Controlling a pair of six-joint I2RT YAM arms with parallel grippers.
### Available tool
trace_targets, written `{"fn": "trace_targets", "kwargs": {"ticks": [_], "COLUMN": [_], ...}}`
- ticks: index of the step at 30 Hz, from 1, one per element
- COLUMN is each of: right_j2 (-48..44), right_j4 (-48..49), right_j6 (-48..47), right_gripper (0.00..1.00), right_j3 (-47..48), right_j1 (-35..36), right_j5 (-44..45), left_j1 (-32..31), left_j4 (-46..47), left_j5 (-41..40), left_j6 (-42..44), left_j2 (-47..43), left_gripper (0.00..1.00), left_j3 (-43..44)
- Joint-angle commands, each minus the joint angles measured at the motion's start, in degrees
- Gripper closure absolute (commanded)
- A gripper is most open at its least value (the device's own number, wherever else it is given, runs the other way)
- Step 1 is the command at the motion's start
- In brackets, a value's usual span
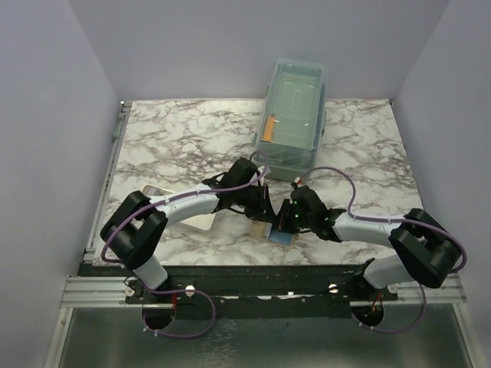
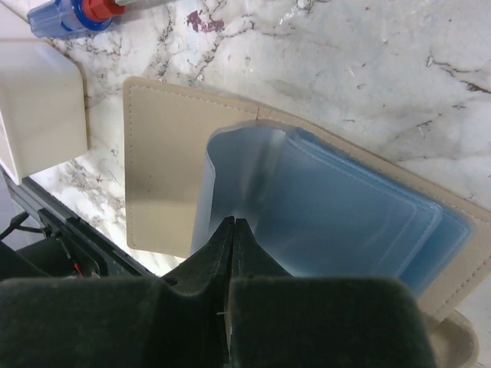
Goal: Put the credit cards into the card holder
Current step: Open the card holder at the center of the board.
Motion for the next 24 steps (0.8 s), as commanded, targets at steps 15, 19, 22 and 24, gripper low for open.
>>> {"fn": "trace_targets", "kwargs": {"ticks": [15,19,22,24], "right_j2": [-4.7,-7.8,-8.8,-9.0], "right_j4": [3.6,-6.2,-10.9,-13.7], "right_j6": [5.1,5.4,5.2,5.2], "right_gripper": [1.00,1.00,1.00,1.00], "right_j3": [-7.8,-6.5,-5.4,-4.5], "right_j1": [-3.3,-3.3,-3.3,-3.3], "right_j5": [-1.0,3.0,4.4,5.8], "left_j1": [0.8,1.4,1.5,1.5], "left_j4": [0.5,-4.0,-4.6,-5.3], "left_j5": [-6.3,-10.2,-10.9,-11.5], "left_j6": [-1.8,1.0,1.5,1.8], "left_j2": [5.5,6.7,7.0,7.0], "left_gripper": [1.00,1.00,1.00,1.00], "left_j3": [-3.0,-1.8,-1.6,-1.2]}}
